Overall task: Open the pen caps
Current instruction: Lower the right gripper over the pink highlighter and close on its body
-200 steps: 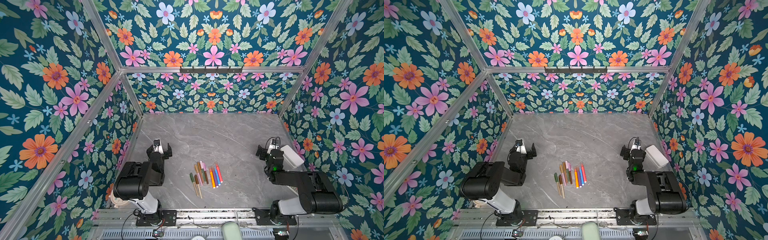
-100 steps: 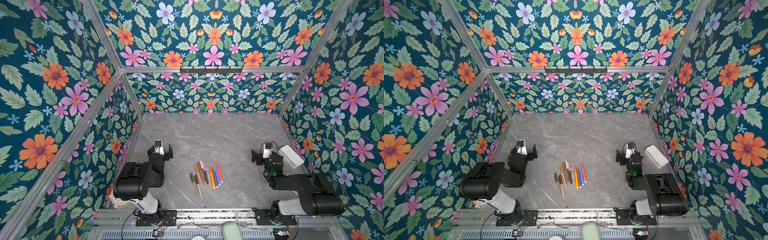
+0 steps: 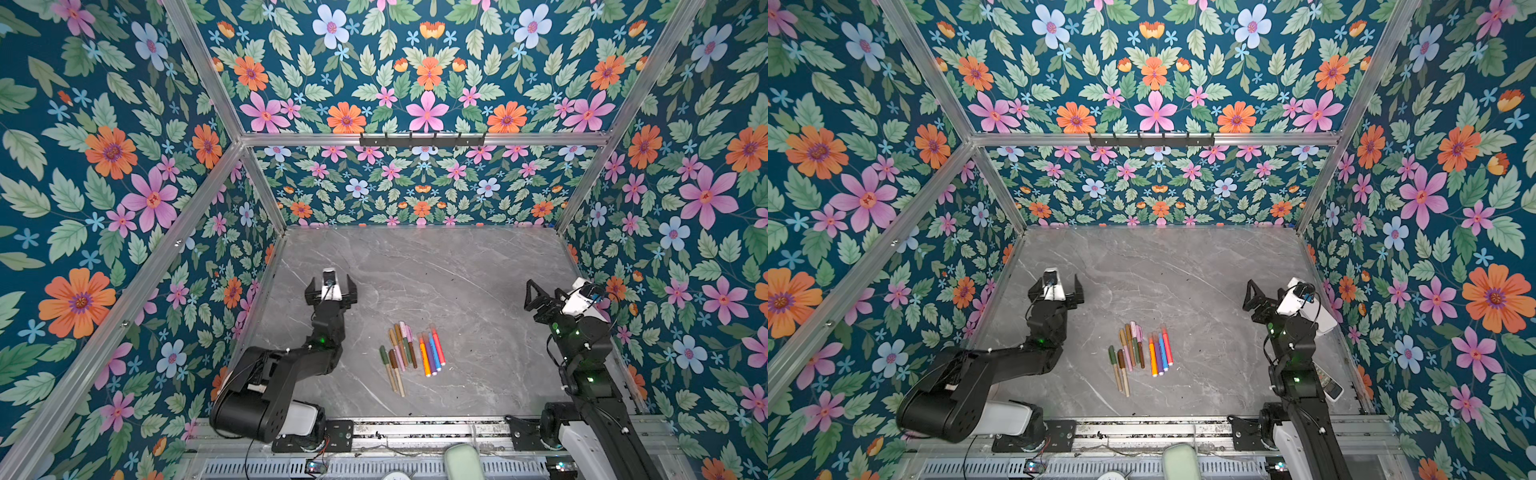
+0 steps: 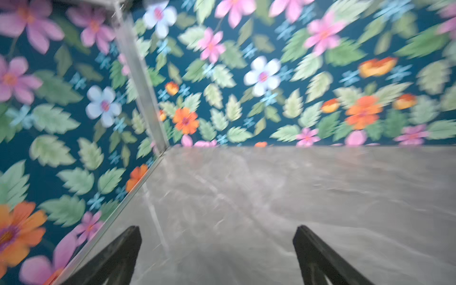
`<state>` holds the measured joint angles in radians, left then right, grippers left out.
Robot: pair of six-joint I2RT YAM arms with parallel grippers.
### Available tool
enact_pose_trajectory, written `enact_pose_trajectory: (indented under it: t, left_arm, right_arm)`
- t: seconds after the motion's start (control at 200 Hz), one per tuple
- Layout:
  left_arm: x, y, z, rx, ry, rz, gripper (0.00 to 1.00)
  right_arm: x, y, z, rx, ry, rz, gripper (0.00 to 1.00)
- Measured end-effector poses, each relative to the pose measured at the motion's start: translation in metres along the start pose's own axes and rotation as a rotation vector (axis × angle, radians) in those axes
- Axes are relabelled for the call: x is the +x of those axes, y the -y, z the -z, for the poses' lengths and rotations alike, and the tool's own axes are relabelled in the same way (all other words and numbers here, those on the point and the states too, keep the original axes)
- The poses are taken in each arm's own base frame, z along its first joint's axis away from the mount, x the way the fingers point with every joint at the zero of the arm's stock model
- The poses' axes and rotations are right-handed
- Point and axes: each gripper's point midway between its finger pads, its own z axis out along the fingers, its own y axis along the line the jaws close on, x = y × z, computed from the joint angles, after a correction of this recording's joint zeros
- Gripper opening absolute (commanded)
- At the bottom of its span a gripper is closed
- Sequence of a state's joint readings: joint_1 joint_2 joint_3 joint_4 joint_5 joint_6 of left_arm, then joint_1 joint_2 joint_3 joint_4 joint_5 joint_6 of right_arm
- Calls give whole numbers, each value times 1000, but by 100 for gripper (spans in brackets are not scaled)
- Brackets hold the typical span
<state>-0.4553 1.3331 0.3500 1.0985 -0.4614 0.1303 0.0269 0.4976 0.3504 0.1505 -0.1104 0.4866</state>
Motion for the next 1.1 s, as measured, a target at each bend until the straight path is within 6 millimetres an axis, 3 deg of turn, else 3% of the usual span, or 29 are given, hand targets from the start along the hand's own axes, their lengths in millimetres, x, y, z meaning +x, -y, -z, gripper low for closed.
enact_pose_trajectory:
  t: [0.07,0.14,0.235,0.355,0.425,0.48,0.545,0.64,0.695,1.1]
  left_arm:
    - [-26,42,14,95,28,0,100]
    - [-34,62,28,146,29,1,100]
    - [-18,55,45,143,-18,37,100]
    - [-9,45,56,136,-60,89,100]
    - [-3,42,56,120,-82,106,100]
    - [6,40,56,100,-101,96,100]
    - [16,39,55,81,-131,86,100]
    - [6,39,50,66,-120,121,100]
    - [0,40,48,66,-113,138,100]
    - [6,55,41,100,-215,113,100]
  right_arm:
    - [32,2,2,-13,-133,-85,99]
    - [69,-2,1,-9,-306,-154,99]
    - [114,-33,4,-35,-559,-123,99]
    - [163,-99,19,-121,-815,122,99]
    - [184,-121,21,-124,-909,241,99]
    - [200,-123,18,-77,-983,296,91]
    - [220,-118,15,-13,-1074,346,70]
    - [242,-108,16,50,-1178,386,52]
    - [250,-103,18,70,-1218,409,46]
    - [283,-105,27,74,-1356,428,45]
